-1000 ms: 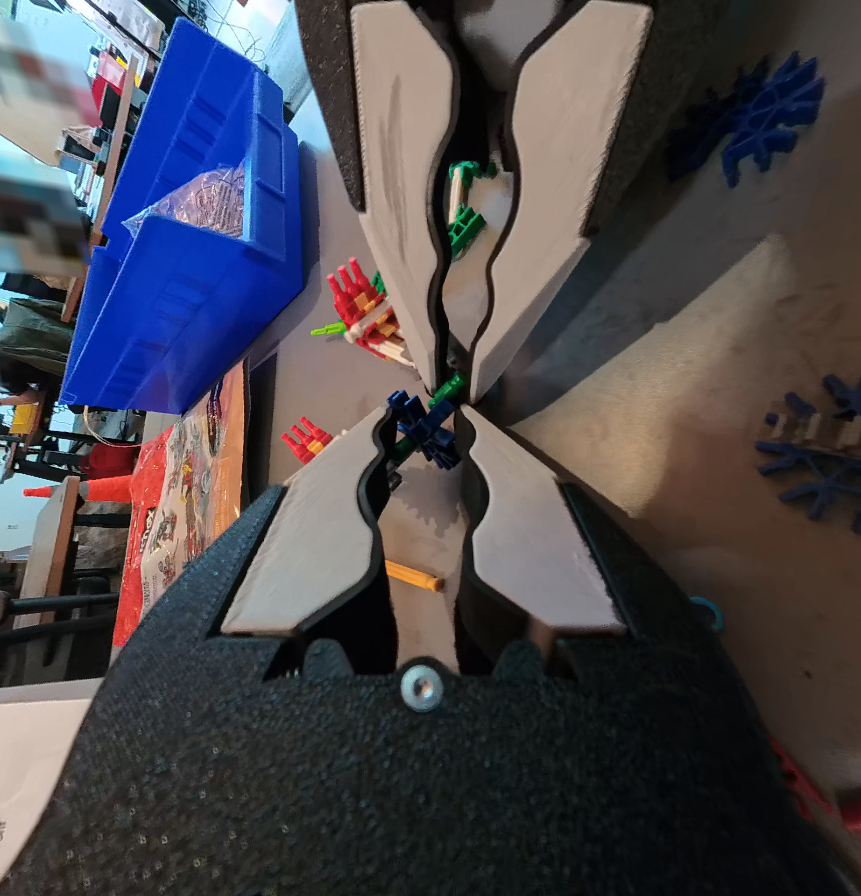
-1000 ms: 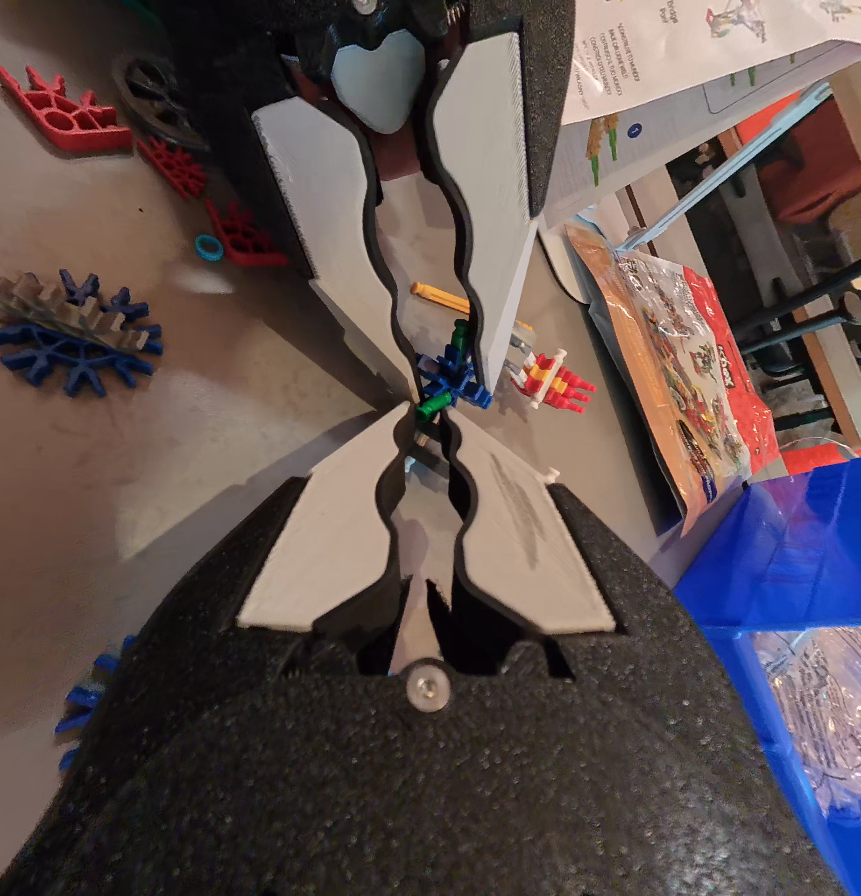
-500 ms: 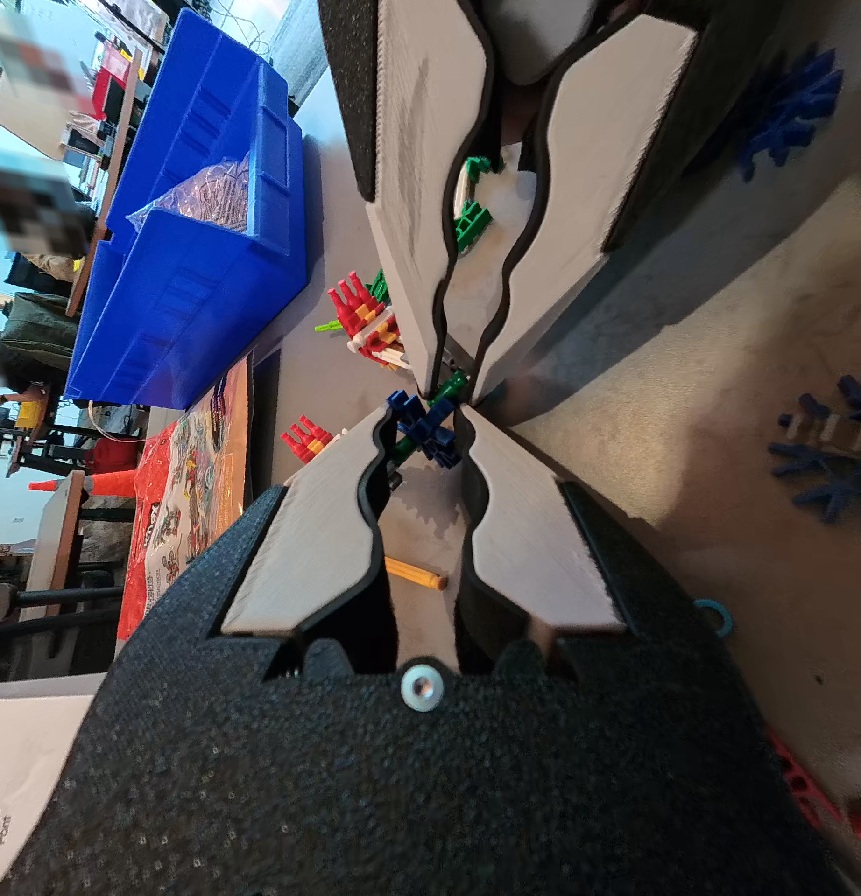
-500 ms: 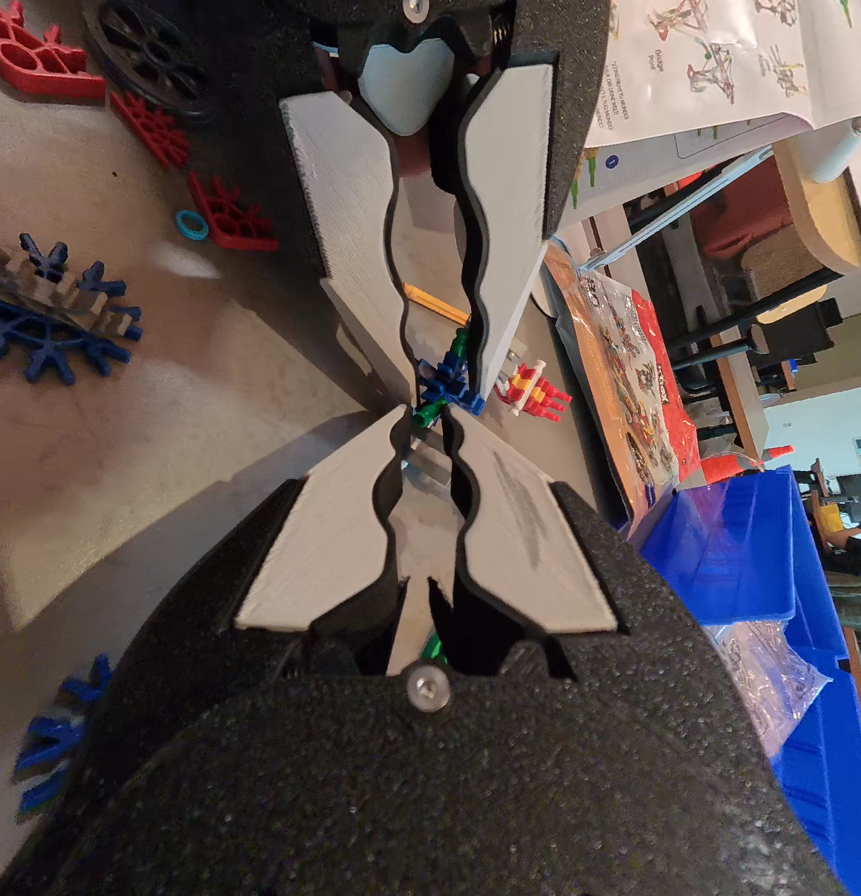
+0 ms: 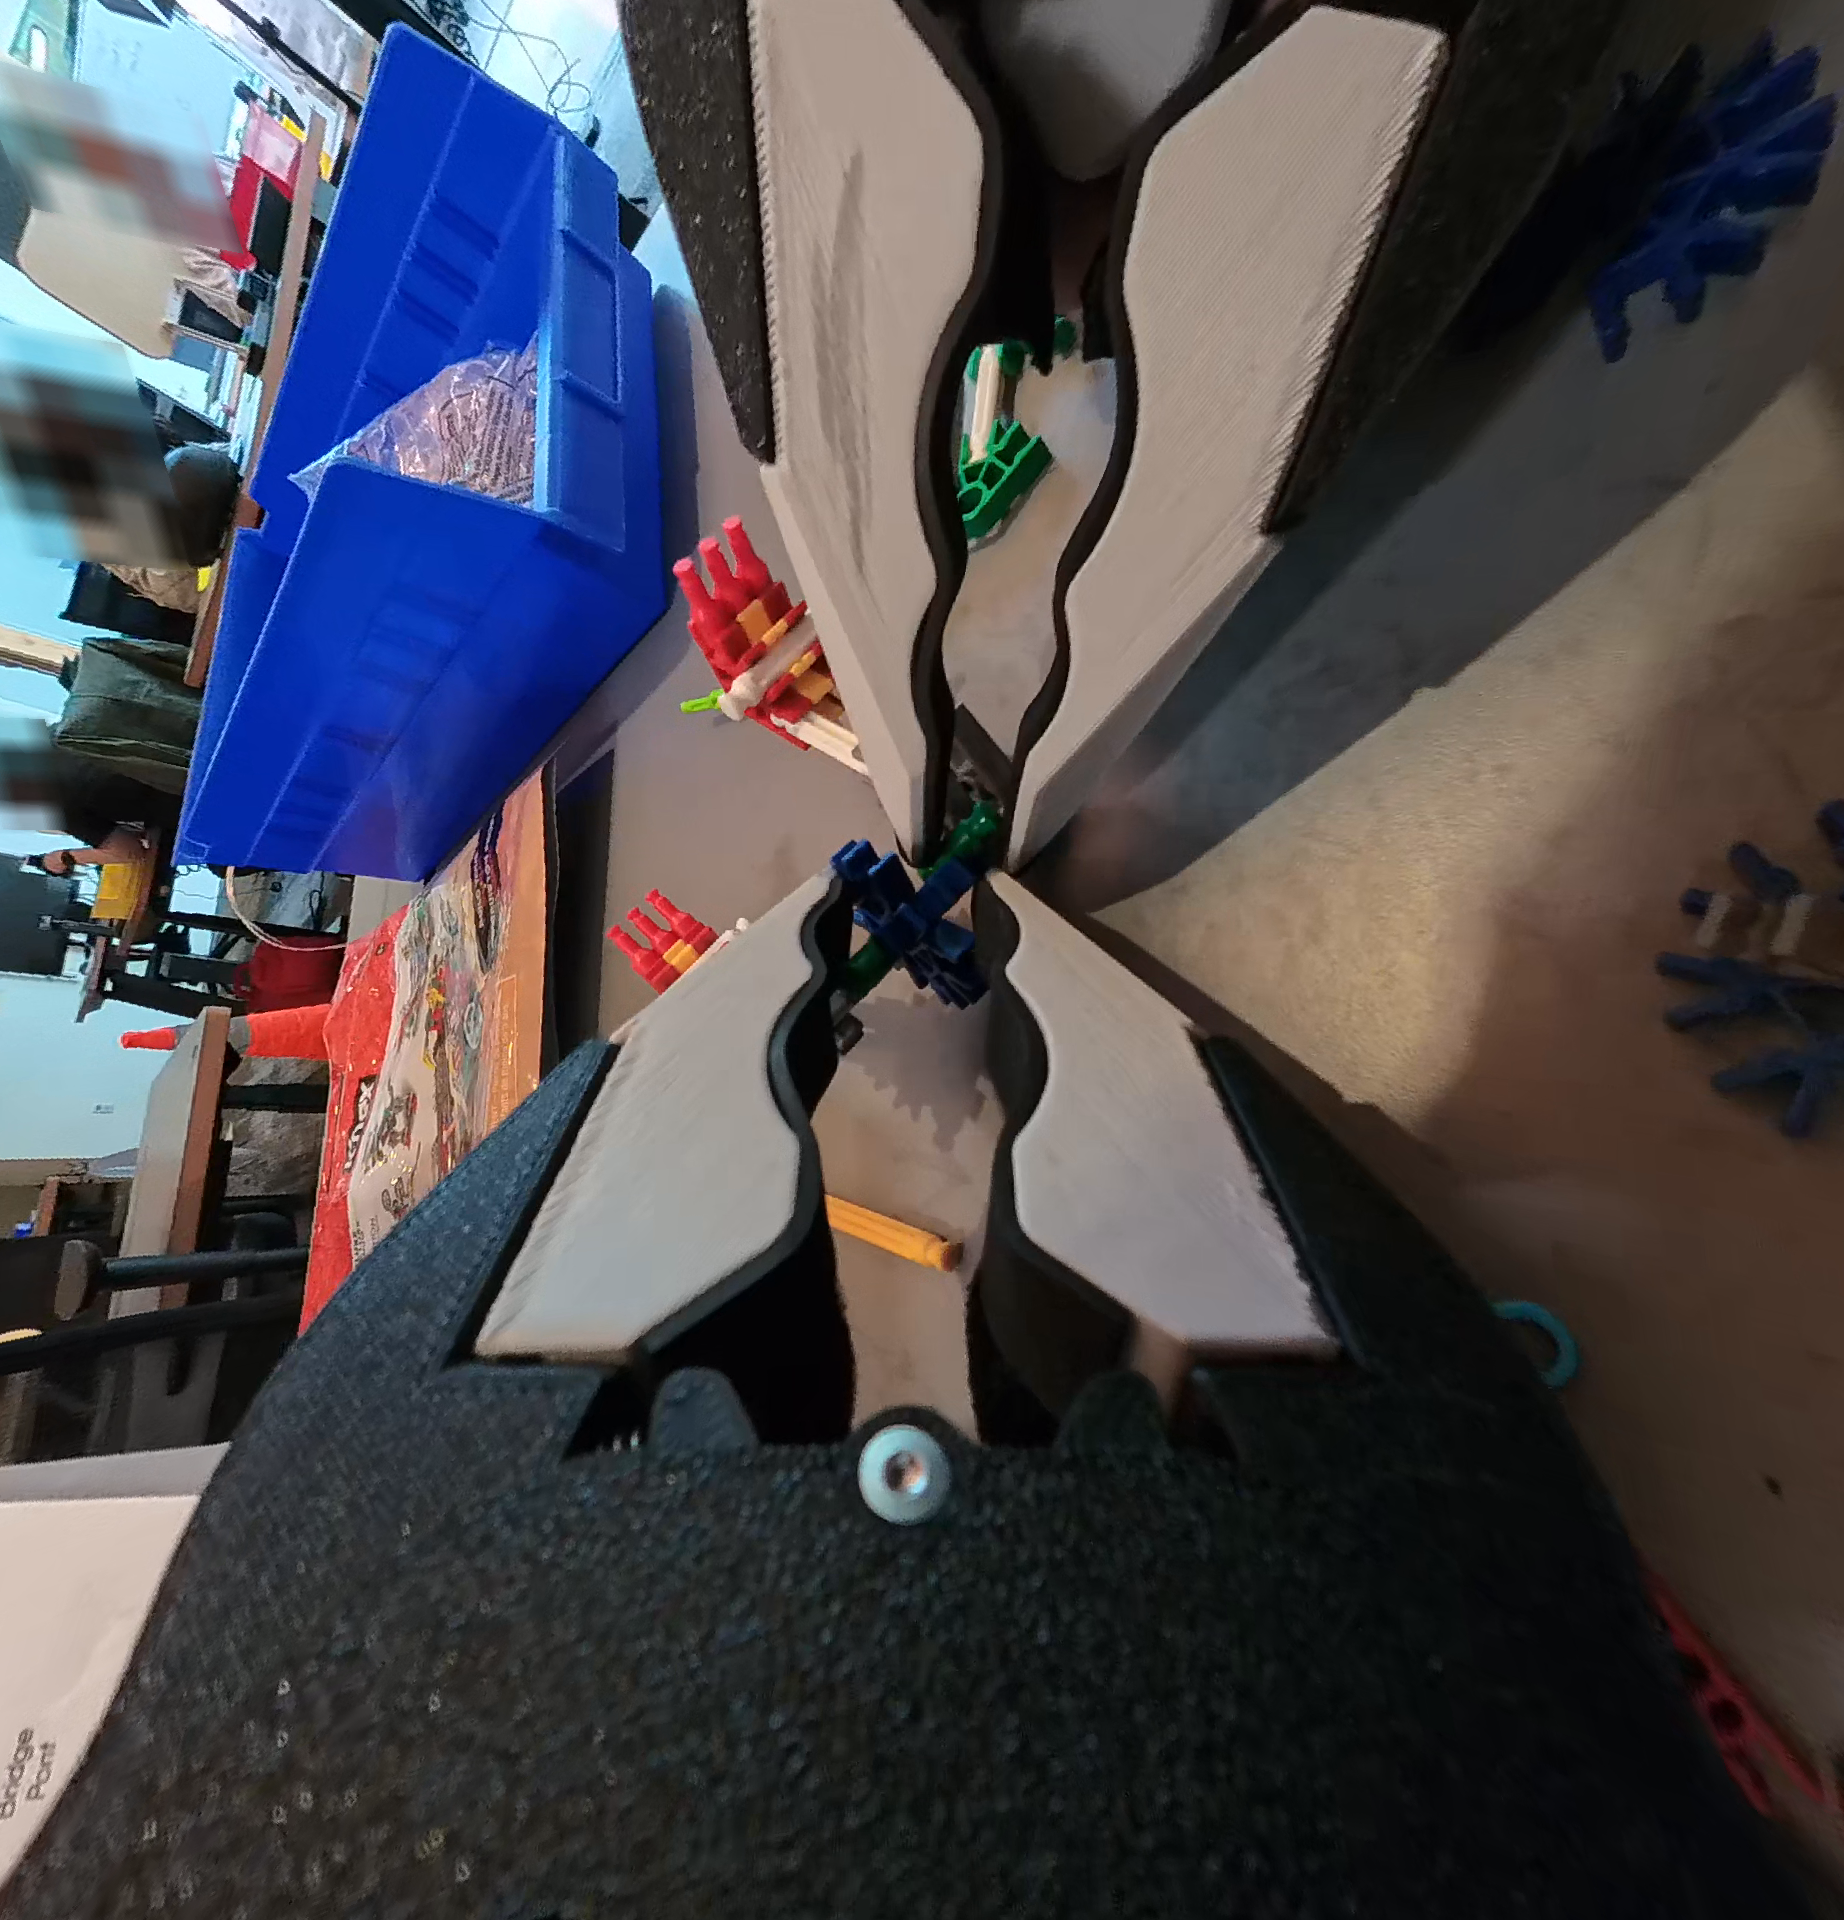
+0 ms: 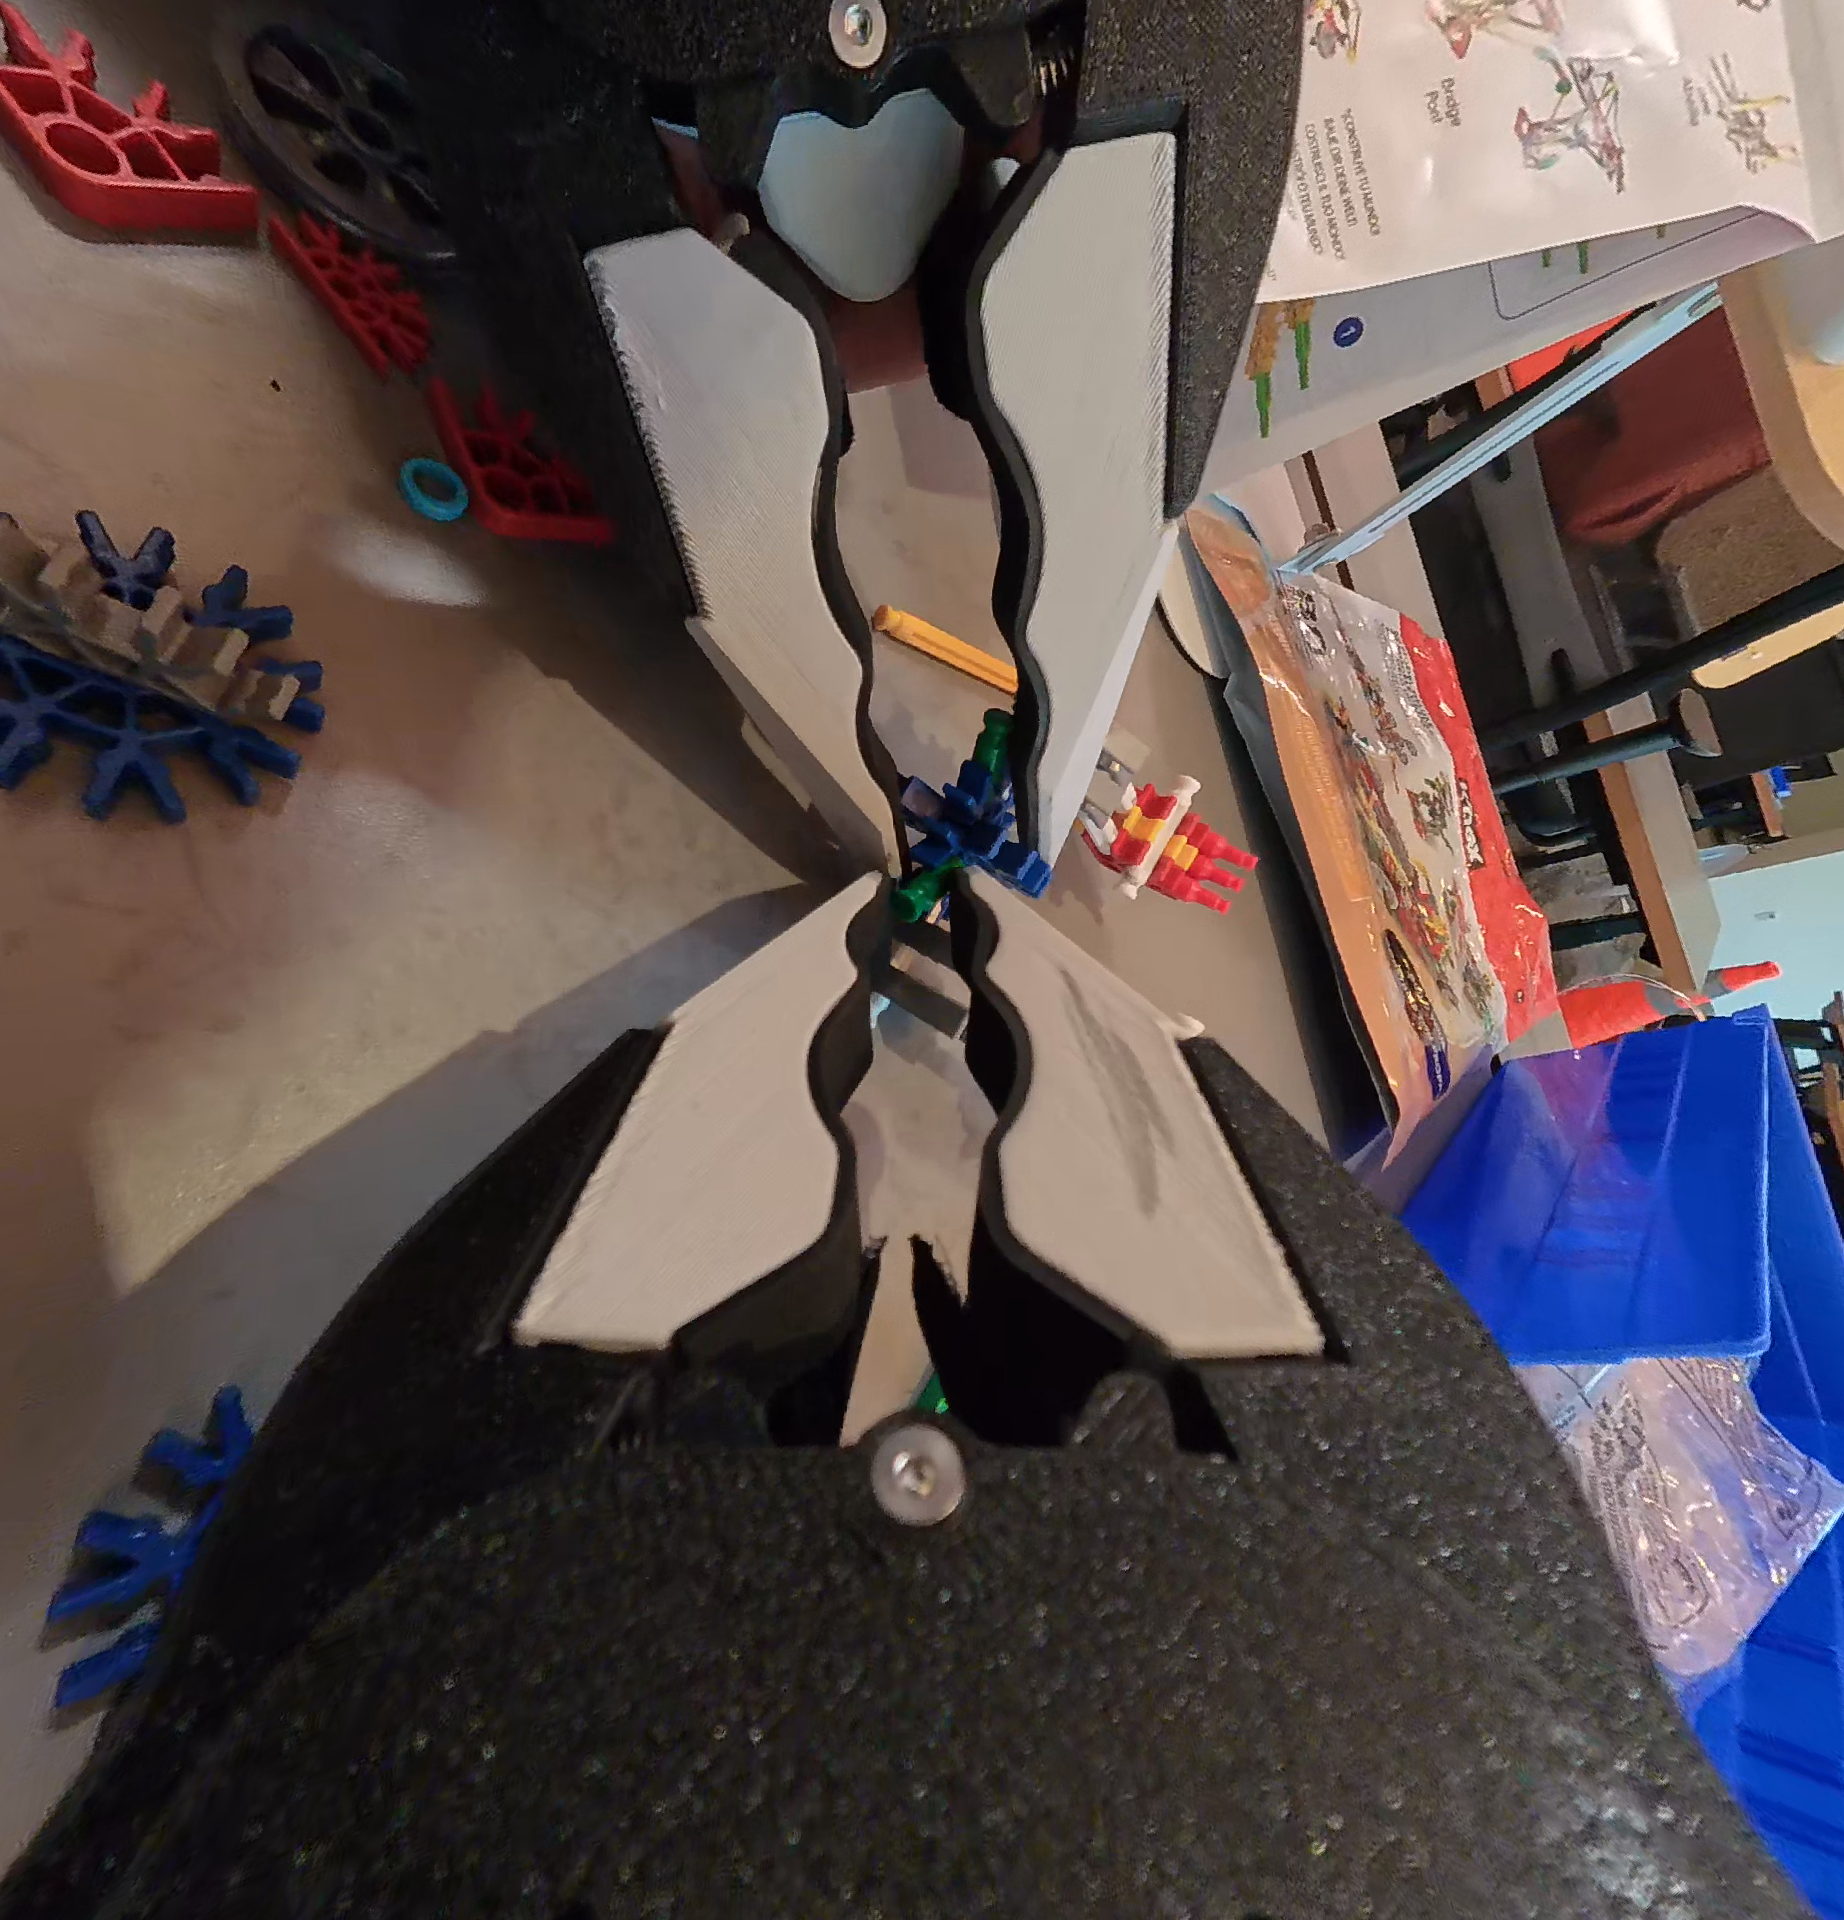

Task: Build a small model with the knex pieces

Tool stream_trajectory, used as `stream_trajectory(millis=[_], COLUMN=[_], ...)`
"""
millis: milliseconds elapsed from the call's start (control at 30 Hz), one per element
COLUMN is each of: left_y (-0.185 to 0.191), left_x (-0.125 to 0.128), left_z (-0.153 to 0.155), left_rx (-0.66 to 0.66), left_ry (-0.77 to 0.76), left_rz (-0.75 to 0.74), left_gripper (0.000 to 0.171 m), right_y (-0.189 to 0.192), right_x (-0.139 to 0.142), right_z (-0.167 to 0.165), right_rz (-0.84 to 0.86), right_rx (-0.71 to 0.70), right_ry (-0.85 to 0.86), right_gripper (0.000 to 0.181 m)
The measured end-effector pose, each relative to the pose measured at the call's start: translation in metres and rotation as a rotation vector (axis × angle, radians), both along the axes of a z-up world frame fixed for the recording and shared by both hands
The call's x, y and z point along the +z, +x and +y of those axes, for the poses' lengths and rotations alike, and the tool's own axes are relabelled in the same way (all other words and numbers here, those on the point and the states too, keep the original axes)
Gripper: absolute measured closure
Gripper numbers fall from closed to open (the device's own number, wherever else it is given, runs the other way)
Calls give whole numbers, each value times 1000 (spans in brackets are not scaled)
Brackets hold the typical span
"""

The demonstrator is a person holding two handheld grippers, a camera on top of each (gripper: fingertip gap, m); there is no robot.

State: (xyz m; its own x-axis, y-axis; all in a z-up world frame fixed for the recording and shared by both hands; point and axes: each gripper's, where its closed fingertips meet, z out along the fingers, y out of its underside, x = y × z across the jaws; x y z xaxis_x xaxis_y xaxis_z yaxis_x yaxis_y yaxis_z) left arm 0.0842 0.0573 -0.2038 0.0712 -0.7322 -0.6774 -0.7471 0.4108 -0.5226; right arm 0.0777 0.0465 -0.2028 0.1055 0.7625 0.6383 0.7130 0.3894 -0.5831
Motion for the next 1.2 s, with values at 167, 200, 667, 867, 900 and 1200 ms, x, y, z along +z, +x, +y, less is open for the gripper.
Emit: stream_trajectory(millis=[167, 200, 667, 867, 900, 1200], left_y=[0, 0, 1, 0, -1, -3], left_x=[0, 0, 12, 17, 19, 21], left_z=[1, 1, 7, 4, 4, 3], left_rx=[6, 6, 27, 26, 30, 63], left_ry=[14, 16, -47, -87, -93, -283], left_rz=[5, 6, -76, -87, -96, -149], left_gripper=[151, 151, 153, 153, 153, 152], right_y=[-1, -1, -1, 7, 9, 14], right_x=[-1, -1, 13, 22, 25, 27], right_z=[0, 0, 1, 8, 9, 12], right_rz=[-11, -11, 81, 151, 169, 227], right_rx=[4, 4, 1, -27, -29, -45], right_ry=[5, 0, -59, -97, -104, -202], right_gripper=[173, 173, 159, 158, 158, 158])
